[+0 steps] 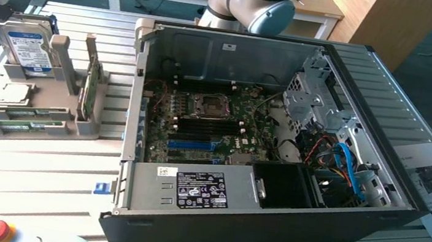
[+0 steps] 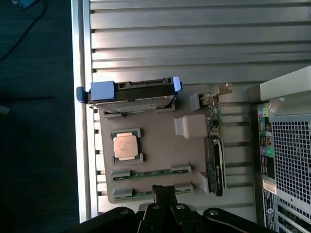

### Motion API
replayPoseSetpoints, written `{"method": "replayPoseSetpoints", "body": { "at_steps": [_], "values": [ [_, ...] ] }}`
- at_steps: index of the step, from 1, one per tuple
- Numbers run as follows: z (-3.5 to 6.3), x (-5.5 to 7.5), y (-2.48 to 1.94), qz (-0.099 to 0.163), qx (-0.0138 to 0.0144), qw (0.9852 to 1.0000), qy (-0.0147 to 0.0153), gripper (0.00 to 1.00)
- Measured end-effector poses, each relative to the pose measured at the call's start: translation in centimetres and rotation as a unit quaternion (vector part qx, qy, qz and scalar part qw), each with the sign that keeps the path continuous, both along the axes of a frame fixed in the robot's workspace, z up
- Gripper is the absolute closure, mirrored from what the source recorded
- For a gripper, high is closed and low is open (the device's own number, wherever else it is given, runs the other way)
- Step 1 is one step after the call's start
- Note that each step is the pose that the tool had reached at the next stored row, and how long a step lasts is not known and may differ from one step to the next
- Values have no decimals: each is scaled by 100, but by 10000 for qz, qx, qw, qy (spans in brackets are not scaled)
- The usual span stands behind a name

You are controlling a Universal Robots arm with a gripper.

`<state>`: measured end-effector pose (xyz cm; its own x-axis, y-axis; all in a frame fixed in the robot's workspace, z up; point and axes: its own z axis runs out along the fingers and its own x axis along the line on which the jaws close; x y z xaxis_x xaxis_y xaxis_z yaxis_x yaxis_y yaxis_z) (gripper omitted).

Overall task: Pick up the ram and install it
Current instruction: 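Reach for the ram, then pick up the ram and move it above insertion slot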

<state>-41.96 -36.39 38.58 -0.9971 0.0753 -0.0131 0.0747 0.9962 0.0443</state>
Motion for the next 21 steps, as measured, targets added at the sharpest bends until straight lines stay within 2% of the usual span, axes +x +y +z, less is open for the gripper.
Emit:
{"method": "replayPoseSetpoints", "body": {
  "at_steps": [3, 17, 21],
  "values": [
    [1, -1, -30, 0, -1, 10000, 0, 90],
    [0, -1, -31, 5, 0, 10000, 0, 90],
    [1, -1, -31, 82, 0, 10000, 0, 90]
  ]
}}
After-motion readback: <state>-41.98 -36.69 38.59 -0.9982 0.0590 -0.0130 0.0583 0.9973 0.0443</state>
